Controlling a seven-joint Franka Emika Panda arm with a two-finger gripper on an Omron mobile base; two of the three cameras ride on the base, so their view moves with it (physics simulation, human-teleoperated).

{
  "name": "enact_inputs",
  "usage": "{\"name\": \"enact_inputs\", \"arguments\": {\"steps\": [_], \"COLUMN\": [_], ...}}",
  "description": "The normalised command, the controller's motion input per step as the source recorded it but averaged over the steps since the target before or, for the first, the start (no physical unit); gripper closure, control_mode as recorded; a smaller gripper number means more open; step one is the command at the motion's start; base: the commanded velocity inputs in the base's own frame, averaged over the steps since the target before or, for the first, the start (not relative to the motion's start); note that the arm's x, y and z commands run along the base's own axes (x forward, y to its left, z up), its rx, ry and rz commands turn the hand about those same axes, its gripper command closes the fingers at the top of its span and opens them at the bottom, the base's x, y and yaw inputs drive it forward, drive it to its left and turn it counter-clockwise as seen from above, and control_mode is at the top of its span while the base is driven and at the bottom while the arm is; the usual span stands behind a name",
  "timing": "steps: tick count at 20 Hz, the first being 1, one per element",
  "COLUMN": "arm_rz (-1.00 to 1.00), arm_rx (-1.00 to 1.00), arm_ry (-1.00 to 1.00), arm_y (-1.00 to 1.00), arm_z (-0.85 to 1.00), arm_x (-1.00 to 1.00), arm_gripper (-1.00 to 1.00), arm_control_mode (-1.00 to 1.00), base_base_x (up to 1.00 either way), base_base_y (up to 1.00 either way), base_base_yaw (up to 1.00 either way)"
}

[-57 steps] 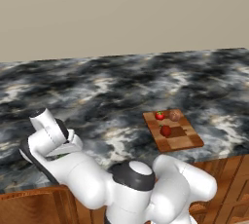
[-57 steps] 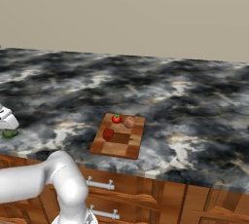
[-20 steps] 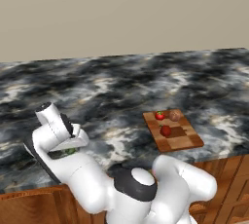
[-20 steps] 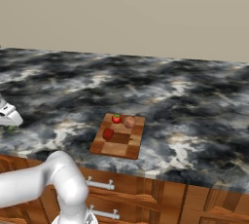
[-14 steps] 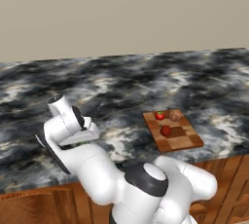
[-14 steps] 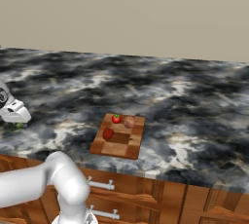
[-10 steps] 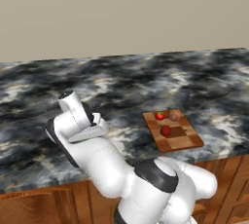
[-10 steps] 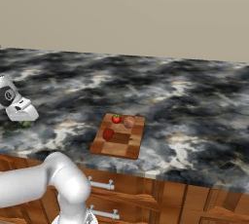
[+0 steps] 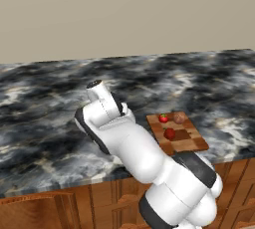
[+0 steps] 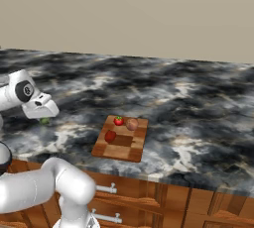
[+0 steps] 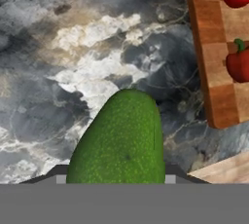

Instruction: Place the avocado, onion, tomato, and bell pepper on the cutting board.

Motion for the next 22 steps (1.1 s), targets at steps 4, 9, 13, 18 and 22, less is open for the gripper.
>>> {"name": "enact_inputs", "arguments": {"steps": [4,9,13,18,22], "arm_rz": [0.07,0.04,0.04,0.03,0.01], "arm_rx": [0.00,0.05,0.08,0.08,0.11], "arm_ry": [-0.03,-0.01,0.00,0.00,0.00], "arm_y": [-0.76,-0.68,-0.74,-0.79,-0.81], "arm_z": [0.46,0.38,0.31,0.26,0.08], "arm_x": [-0.01,-0.06,-0.14,-0.18,-0.20], "arm_gripper": [1.00,1.00,1.00,1.00,1.00], "arm_control_mode": [-1.00,-1.00,-1.00,-1.00,-1.00], "base_base_x": [0.00,0.00,0.00,0.00,0.00], "base_base_y": [0.00,0.00,0.00,0.00,0.00], "base_base_yaw": [0.00,0.00,0.00,0.00,0.00]}}
